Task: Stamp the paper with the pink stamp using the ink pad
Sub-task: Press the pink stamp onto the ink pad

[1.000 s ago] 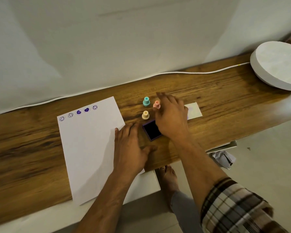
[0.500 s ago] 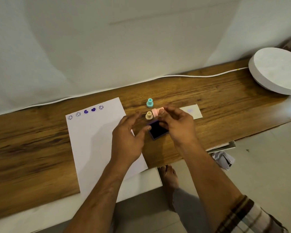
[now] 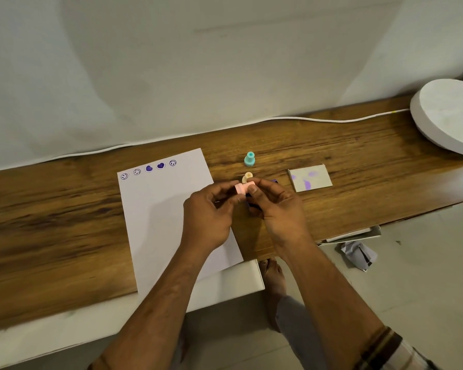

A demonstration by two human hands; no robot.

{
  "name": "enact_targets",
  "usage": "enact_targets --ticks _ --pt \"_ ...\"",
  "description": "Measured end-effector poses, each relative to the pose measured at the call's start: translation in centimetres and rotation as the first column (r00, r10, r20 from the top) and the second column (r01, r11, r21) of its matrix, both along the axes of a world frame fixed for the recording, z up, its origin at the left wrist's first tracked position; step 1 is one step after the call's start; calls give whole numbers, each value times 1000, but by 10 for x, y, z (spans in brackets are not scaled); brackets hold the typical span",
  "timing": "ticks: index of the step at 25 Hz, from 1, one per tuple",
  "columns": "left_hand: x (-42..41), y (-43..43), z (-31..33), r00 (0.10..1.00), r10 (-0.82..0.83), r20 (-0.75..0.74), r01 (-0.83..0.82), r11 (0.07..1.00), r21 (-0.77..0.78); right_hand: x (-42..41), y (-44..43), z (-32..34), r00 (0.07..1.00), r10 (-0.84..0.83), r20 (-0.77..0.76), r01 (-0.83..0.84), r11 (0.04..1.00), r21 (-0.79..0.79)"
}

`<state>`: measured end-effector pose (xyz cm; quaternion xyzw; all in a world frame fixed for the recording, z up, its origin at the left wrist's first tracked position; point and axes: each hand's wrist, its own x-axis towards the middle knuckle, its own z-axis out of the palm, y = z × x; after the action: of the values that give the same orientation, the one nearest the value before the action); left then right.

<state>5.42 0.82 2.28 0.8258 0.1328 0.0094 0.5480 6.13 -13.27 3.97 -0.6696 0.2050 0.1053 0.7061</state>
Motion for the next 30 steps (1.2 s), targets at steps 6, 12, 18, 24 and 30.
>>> enact_targets --ticks 6,12,18,24,30 --pt "5 5 -2 994 86 -75 -93 990 -105 12 -14 -8 984 -30 175 67 976 -208" --pt "-7 5 -20 971 -127 -202 171 961 217 19 -25 -30 888 422 181 -96 558 -824" --pt "-10 1 -28 976 -168 -139 206 917 340 19 -22 -41 849 517 115 -108 381 -918" --pt "-14 -6 -38 956 -272 -110 292 854 430 16 -14 -42 872 469 138 -57 379 -924" --pt "-15 -9 -41 947 -294 -127 319 826 465 14 -8 -40 877 464 122 -58 355 -933"
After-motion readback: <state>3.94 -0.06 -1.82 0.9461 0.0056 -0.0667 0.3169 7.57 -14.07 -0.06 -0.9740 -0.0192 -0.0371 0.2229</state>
